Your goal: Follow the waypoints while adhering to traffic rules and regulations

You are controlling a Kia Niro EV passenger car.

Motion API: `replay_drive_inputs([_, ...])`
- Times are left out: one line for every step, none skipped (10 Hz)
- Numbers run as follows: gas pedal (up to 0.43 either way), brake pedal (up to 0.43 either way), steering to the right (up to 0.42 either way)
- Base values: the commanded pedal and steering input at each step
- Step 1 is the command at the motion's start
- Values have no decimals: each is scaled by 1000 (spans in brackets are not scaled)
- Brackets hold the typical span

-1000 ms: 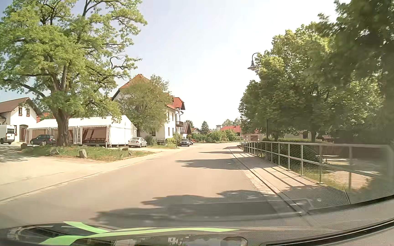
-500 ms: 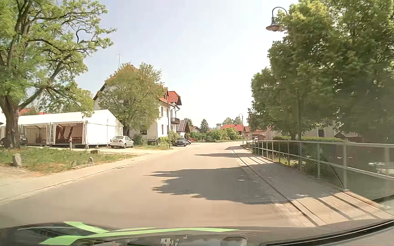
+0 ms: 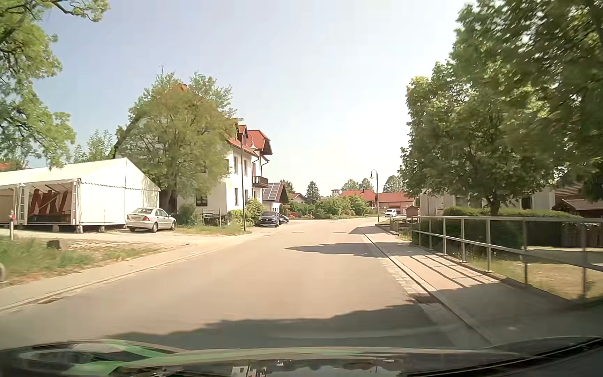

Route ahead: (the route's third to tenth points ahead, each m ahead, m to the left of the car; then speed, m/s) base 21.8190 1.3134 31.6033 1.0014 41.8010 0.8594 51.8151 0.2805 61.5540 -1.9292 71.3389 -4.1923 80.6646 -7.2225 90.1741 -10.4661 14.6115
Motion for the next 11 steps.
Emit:
replay_drive_inputs([0, 0, 1])
replay_drive_inputs([0, 0, 2])
replay_drive_inputs([0, 0, 2])
replay_drive_inputs([0, 0, 1])
replay_drive_inputs([0, 0, 1])
replay_drive_inputs([0, 0, 1])
replay_drive_inputs([0, 0, 1])
replay_drive_inputs([0, 0, 2])
replay_drive_inputs([28, 0, 4])
replay_drive_inputs([28, 0, 4])
replay_drive_inputs([39, 0, 4])
